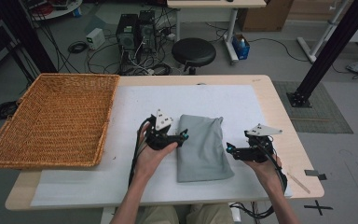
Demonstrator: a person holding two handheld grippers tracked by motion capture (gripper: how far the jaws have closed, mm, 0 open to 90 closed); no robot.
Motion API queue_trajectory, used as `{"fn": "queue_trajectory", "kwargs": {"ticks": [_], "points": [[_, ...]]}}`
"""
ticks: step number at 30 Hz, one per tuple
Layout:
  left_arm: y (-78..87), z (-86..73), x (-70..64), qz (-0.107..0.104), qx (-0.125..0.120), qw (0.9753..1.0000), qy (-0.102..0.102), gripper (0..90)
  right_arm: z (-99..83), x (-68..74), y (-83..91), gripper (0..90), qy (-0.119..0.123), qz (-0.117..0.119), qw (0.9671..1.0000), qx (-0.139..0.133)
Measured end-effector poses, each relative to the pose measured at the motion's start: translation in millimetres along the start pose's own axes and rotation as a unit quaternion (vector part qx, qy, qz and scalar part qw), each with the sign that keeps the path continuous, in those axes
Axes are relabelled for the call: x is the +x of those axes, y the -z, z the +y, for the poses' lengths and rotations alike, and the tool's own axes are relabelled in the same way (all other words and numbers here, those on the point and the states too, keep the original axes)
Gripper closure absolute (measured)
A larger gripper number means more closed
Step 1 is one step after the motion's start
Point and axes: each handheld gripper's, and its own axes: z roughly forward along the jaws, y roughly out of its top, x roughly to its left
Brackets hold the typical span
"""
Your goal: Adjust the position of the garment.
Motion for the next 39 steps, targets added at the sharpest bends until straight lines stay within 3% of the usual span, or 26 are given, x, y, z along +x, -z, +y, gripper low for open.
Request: {"fn": "queue_trajectory", "kwargs": {"ticks": [6,9,16,26,30,34,39], "points": [[-38.3,10.0,25.5,0.009,0.021,0.9997,-0.003,27.2,-1.7,3.9,5.0,13.1,0.005,0.008,0.9999,-0.006],[-65.6,6.4,38.8,0.000,0.038,0.9989,0.026,28.4,-1.6,6.3,3.6,13.1,0.008,0.014,0.9999,-0.004],[-95.1,-7.9,46.9,-0.011,0.071,0.9967,0.038,31.1,-4.2,12.0,-2.7,13.1,0.009,0.016,0.9998,-0.002],[-108.8,-19.9,46.6,-0.022,0.102,0.9938,0.038,34.0,-8.4,20.4,-10.0,13.1,0.011,0.019,0.9997,0.007],[-111.4,-20.0,41.5,-0.020,0.112,0.9932,0.023,41.6,-12.7,23.1,-8.8,13.1,0.013,0.019,0.9997,0.011],[-111.5,-20.5,41.4,-0.036,0.116,0.9918,0.041,49.4,-15.1,23.1,-3.2,13.1,0.010,0.017,0.9998,0.007],[-111.5,-20.3,40.6,-0.039,0.118,0.9905,0.059,57.4,-17.7,24.6,3.0,13.1,0.007,0.016,0.9998,0.003]]}}
